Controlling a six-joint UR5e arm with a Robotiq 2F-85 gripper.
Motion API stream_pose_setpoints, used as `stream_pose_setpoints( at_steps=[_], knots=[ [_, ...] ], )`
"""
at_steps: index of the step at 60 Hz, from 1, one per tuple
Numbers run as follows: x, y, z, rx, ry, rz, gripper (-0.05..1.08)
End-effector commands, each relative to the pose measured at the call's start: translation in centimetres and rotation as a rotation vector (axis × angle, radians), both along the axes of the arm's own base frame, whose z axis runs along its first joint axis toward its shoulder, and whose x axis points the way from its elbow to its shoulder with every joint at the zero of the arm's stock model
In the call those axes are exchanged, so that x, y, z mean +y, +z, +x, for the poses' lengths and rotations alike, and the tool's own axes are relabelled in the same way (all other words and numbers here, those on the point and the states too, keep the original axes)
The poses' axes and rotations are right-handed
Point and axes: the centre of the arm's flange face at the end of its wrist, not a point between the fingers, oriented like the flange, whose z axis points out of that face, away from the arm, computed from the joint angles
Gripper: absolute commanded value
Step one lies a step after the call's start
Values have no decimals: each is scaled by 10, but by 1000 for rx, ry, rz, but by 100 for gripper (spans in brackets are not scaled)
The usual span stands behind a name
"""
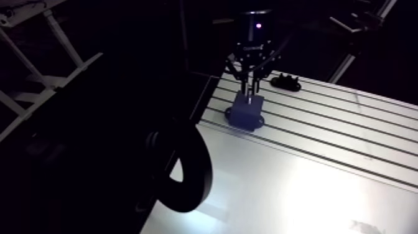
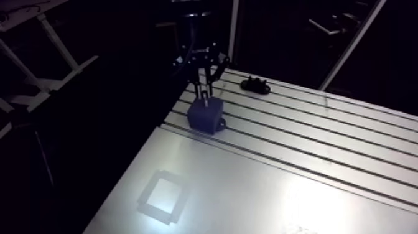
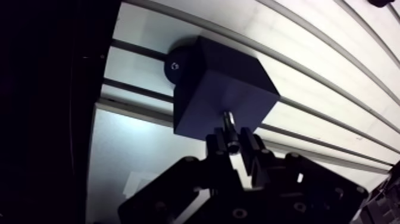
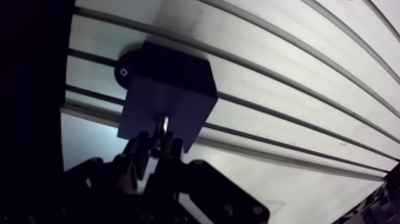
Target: Pick up the M10 bolt and insert it into the hole until fully seated.
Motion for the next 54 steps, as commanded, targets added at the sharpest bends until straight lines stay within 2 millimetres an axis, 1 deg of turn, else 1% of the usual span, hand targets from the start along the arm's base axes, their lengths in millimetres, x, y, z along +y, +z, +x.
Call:
stream_pose_setpoints(
  at_steps=[1,2,3,4,5,6,7,13,26,30,31,32,33,34,35,36,37,38,39,43,54],
  knots=[
    [2,-1,-1,-1,-3,0,102],
    [2,-1,-1,-1,-3,0,102],
    [2,-1,-1,-1,-3,0,96],
    [2,-1,-1,-1,-3,0,96],
    [2,-1,-1,-1,-2,0,90],
    [2,-1,-1,-1,-2,0,90],
    [2,-1,-1,-1,-2,0,87],
    [2,-2,0,-4,0,0,84],
    [4,-7,3,-15,0,5,83],
    [5,-7,3,-15,-1,7,79],
    [5,-7,3,-15,-2,7,69],
    [5,-7,3,-15,-2,7,69],
    [5,-6,3,-13,-2,7,49],
    [5,-6,3,-13,-2,7,49],
    [5,-6,3,-13,-2,8,28],
    [5,-6,3,-13,-2,8,28],
    [5,-6,3,-13,-2,8,13],
    [5,-6,3,-13,-2,8,13],
    [5,-6,3,-12,-3,9,3],
    [4,-6,4,-12,-2,9,1],
    [4,-8,3,12,3,0,1]
  ],
)
